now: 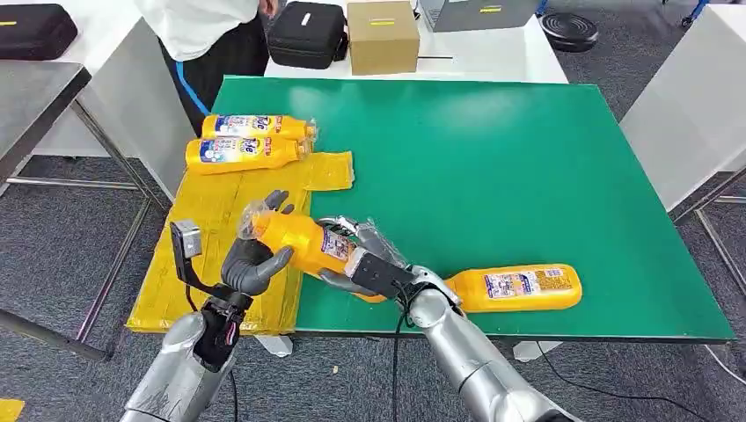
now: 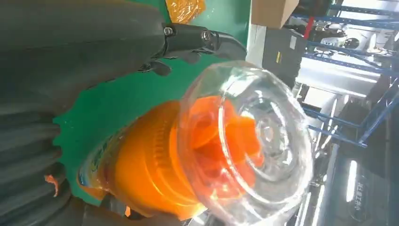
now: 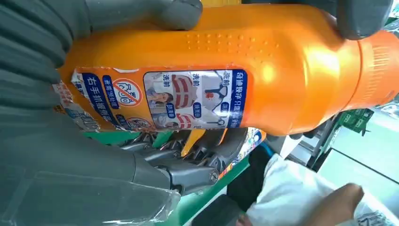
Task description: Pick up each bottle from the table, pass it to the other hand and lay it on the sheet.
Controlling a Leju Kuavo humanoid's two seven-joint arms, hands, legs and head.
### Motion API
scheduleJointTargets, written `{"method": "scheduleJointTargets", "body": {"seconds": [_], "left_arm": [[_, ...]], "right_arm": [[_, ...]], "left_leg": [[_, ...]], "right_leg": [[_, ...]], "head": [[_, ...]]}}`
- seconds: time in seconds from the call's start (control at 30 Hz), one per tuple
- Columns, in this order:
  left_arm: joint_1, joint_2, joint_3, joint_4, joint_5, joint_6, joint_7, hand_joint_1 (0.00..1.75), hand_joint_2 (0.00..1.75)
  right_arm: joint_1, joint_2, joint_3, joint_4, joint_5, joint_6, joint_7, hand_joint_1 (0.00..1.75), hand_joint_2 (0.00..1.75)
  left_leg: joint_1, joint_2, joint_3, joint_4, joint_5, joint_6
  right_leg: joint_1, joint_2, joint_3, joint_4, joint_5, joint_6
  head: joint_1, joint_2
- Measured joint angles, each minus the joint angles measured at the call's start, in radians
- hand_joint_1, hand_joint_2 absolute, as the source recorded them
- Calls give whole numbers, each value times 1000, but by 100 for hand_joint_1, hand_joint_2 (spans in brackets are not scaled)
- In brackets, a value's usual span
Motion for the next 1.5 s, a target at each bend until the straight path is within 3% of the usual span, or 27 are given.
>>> {"method": "scheduleJointTargets", "body": {"seconds": [0.97,1.0,1.03,1.13,1.2,1.5], "left_arm": [[-17,-3,-5,0,66,22,-5,0,175],[-17,-3,-6,0,64,22,-5,9,175],[-17,-3,-6,0,58,22,-5,157,175],[-17,-3,-9,0,42,23,-11,157,175],[-17,-3,-10,0,36,24,-15,175,175],[-17,-3,-21,0,24,21,-26,175,175]], "right_arm": [[-26,16,39,67,50,-25,21,175,175],[-27,16,39,68,50,-27,21,175,175],[-27,16,39,69,51,-28,21,175,175],[-27,16,39,71,52,-31,23,175,175],[-27,16,39,72,52,-32,26,175,175],[-28,19,38,83,54,-33,28,175,175]], "left_leg": [[0,0,0,0,0,0],[0,0,0,0,0,0],[0,0,0,0,0,0],[0,0,0,0,0,0],[0,0,0,0,0,0],[0,0,0,0,0,0]], "right_leg": [[0,0,0,0,0,0],[0,0,0,0,0,0],[0,0,0,0,0,0],[0,0,0,0,0,0],[0,0,0,0,0,0],[0,0,0,0,0,0]], "head": [[0,0],[0,0],[0,0],[0,0],[0,0],[0,0]]}}
